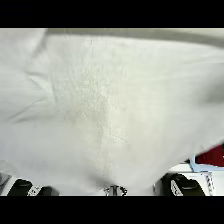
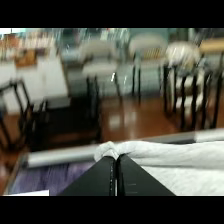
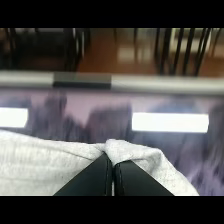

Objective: Fold the shirts.

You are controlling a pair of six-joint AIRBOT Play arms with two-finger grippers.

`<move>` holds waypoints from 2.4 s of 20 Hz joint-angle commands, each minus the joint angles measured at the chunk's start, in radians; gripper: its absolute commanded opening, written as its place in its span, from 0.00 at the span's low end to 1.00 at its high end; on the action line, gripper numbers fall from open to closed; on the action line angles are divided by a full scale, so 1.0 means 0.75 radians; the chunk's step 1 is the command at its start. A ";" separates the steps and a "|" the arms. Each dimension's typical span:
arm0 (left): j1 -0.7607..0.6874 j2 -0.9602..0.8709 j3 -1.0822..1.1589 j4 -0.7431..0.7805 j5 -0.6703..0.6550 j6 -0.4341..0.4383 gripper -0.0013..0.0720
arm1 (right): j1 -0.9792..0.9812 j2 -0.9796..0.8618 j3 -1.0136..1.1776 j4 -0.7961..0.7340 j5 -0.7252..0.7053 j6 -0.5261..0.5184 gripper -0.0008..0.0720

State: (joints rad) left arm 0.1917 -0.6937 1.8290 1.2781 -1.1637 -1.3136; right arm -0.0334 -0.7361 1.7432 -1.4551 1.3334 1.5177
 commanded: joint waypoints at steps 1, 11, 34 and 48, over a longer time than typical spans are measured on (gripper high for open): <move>0.001 -0.099 -0.337 0.148 -0.045 0.040 0.06 | -0.001 -0.272 -0.121 -0.014 0.216 0.046 0.11; -0.002 -0.800 -0.714 -0.258 0.524 0.035 0.06 | 0.000 -1.142 -0.384 0.516 -0.778 0.210 0.11; 0.454 -0.856 -1.250 -0.298 -0.396 0.181 0.75 | -0.213 -0.584 -0.861 0.042 0.105 -0.095 0.65; 0.194 -0.843 -1.494 -0.430 -0.089 0.339 0.40 | -0.209 -0.521 -1.072 0.082 -0.026 -0.032 0.71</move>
State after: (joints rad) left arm 0.3874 -1.3270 0.7219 1.0012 -1.2739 -1.0660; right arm -0.1894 -1.1278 0.9527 -1.3727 1.3174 1.4765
